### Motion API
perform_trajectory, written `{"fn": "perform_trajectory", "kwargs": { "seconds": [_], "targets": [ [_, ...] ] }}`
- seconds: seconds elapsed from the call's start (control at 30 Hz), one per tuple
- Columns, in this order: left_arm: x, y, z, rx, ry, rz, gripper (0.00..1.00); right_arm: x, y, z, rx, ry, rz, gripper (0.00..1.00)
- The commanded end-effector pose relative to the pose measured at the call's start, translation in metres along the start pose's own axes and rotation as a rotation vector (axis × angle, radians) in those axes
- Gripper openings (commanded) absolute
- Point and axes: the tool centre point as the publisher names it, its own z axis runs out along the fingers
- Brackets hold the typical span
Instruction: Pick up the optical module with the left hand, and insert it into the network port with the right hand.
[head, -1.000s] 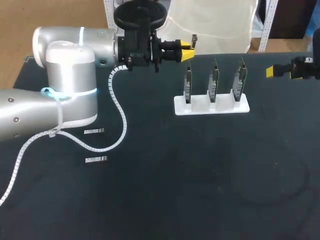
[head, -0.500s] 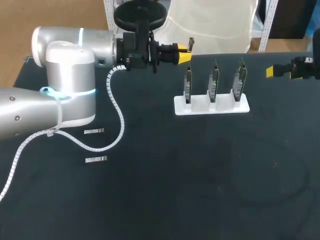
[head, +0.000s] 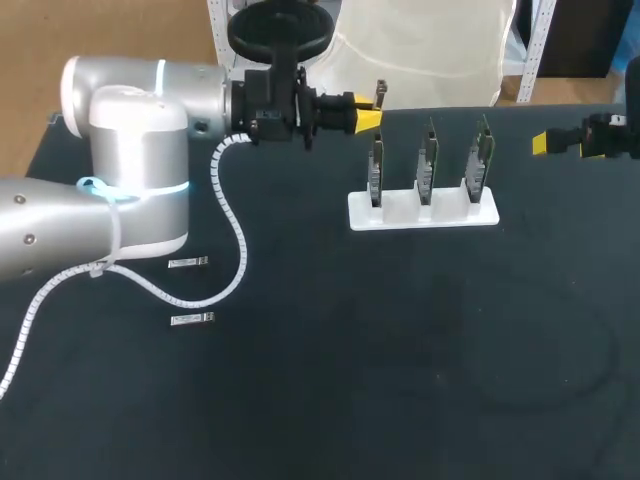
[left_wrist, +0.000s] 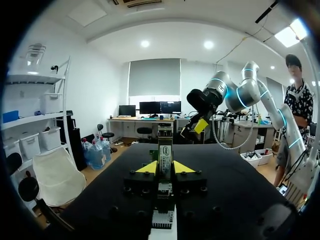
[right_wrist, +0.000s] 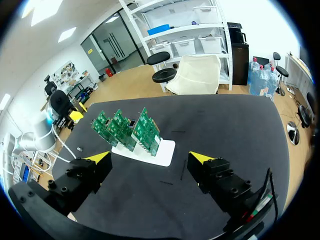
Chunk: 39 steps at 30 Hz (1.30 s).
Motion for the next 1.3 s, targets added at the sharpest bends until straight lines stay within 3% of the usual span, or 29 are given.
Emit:
{"fn": "perform_trajectory", "kwargs": {
  "seconds": [0.03,0.5,0.6,0.73,0.93,0.97,1.3],
  "targets": [
    [-0.002,-0.006,0.0,0.001,-0.001,-0.01,0.0,0.0,0.0,0.0,0.0,0.0,0.0,1.0],
    [-0.002,-0.009,0.001,-0.008,-0.013,-0.04,0.0,0.0,0.0,0.0,0.0,0.0,0.0,1.0],
    [-0.002,-0.009,0.001,-0.008,-0.013,-0.04,0.0,-0.016,-0.001,-0.002,-0.054,0.0,-0.08,1.0],
    [-0.002,-0.009,0.001,-0.008,-0.013,-0.04,0.0,-0.045,0.001,-0.005,-0.183,0.012,-0.209,1.0],
    [-0.002,-0.009,0.001,-0.008,-0.013,-0.04,0.0,-0.082,0.019,-0.002,-0.404,0.094,-0.432,1.0],
    [-0.002,-0.009,0.001,-0.008,-0.013,-0.04,0.0,-0.086,0.024,0.0,-0.465,0.114,-0.462,1.0],
    [-0.002,-0.009,0.001,-0.008,-0.013,-0.04,0.0,-0.102,0.077,0.021,-0.782,0.316,-0.748,1.0]
  ]
}}
